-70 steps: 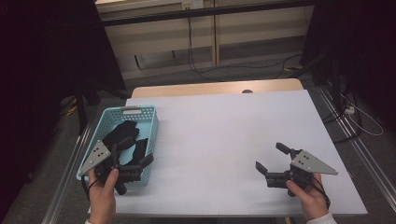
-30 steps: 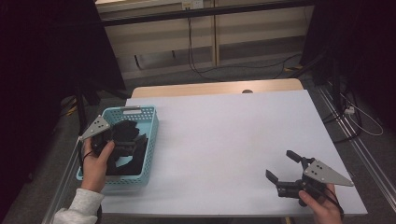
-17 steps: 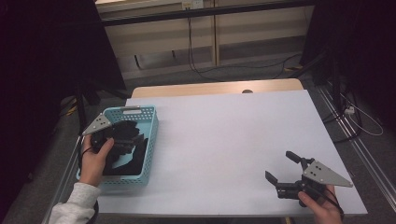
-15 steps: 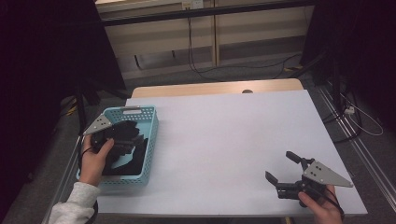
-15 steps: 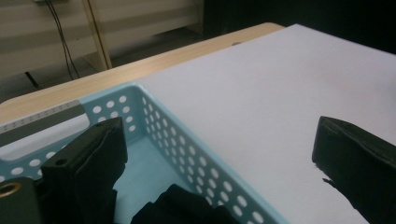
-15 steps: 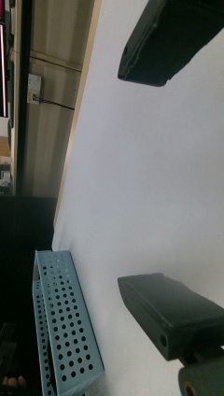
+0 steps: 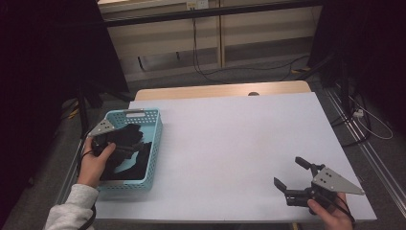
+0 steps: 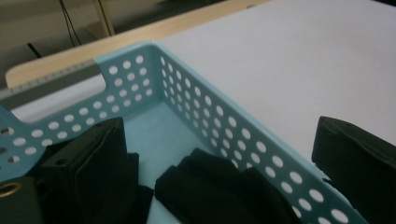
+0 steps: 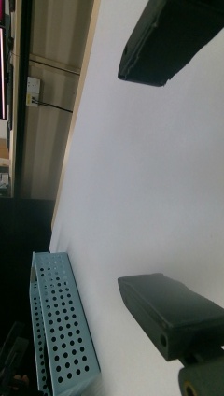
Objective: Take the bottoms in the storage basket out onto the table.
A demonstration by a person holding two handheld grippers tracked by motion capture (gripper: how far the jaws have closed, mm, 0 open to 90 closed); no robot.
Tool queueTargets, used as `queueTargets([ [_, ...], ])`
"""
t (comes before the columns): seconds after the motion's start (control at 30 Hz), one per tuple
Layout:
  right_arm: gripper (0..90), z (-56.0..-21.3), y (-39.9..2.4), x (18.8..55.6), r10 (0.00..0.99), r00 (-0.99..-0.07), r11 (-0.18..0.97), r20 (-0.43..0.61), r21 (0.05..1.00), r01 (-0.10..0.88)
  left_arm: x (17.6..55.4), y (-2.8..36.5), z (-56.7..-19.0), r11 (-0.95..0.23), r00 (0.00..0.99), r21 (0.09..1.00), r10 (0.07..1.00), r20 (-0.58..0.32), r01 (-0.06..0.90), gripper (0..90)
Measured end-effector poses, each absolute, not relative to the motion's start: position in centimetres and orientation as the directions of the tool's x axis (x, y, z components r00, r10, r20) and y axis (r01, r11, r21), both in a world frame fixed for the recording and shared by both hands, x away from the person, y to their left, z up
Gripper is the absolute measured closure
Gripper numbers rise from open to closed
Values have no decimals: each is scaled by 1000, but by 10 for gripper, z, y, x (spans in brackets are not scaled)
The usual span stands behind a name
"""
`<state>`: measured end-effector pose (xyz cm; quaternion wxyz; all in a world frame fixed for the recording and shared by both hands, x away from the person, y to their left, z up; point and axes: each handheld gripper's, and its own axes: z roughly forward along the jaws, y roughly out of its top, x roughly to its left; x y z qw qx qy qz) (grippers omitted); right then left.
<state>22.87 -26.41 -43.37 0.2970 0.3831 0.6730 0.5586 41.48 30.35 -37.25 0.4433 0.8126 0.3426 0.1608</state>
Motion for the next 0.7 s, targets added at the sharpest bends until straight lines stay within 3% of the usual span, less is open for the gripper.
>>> queueTargets([
  [0.7,22,-434,-262,229,839,-544,98,17,978,182,419,297,-399,-546,747,681,665,-2,488,34],
])
